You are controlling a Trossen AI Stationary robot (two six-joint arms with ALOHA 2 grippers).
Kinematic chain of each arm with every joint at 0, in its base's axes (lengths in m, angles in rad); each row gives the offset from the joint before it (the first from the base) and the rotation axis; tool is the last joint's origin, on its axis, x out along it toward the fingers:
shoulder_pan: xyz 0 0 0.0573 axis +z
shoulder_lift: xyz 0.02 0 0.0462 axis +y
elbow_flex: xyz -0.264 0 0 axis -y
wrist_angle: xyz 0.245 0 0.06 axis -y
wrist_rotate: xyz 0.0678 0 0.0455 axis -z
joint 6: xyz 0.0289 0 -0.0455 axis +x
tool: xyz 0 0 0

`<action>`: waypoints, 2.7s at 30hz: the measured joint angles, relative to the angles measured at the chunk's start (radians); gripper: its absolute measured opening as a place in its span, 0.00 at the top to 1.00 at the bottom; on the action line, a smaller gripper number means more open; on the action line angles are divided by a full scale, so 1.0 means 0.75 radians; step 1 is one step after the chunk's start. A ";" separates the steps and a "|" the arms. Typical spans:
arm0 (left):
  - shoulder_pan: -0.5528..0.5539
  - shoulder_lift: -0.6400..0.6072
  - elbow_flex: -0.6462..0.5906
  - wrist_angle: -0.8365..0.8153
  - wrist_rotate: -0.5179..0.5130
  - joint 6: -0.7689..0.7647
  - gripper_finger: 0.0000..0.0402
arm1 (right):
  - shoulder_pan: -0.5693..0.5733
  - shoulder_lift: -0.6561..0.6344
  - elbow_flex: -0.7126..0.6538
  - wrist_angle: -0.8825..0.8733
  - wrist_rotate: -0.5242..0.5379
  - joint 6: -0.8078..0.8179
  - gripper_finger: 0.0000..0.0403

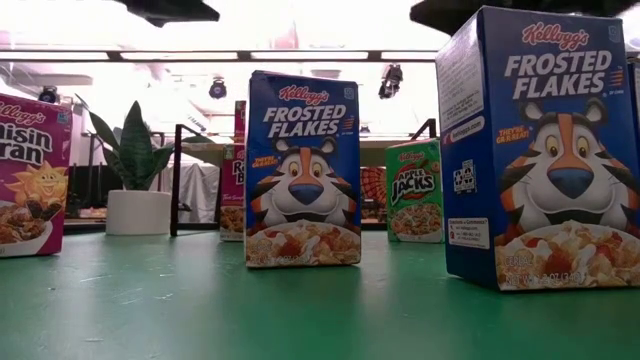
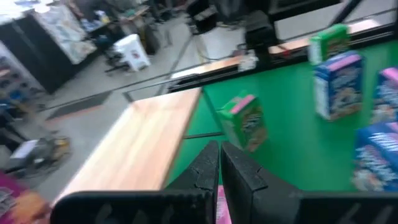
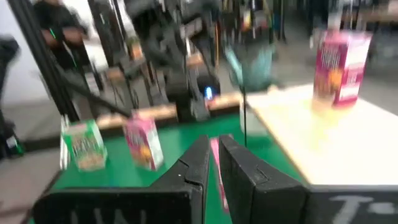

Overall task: Stack cereal on shelf
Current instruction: Put the top green cereal box on the shelf

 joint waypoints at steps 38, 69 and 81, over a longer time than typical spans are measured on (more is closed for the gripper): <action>0.000 -0.051 -0.069 0.016 -0.009 -0.016 1.00 | 0.078 0.696 0.790 -1.461 0.274 0.541 0.45; 0.000 -0.051 -0.070 0.016 -0.008 -0.016 1.00 | 0.075 0.825 0.730 -1.446 0.351 0.636 0.61; 0.000 -0.051 -0.070 0.016 -0.008 -0.016 1.00 | 0.075 0.808 0.929 -1.462 0.268 0.524 0.64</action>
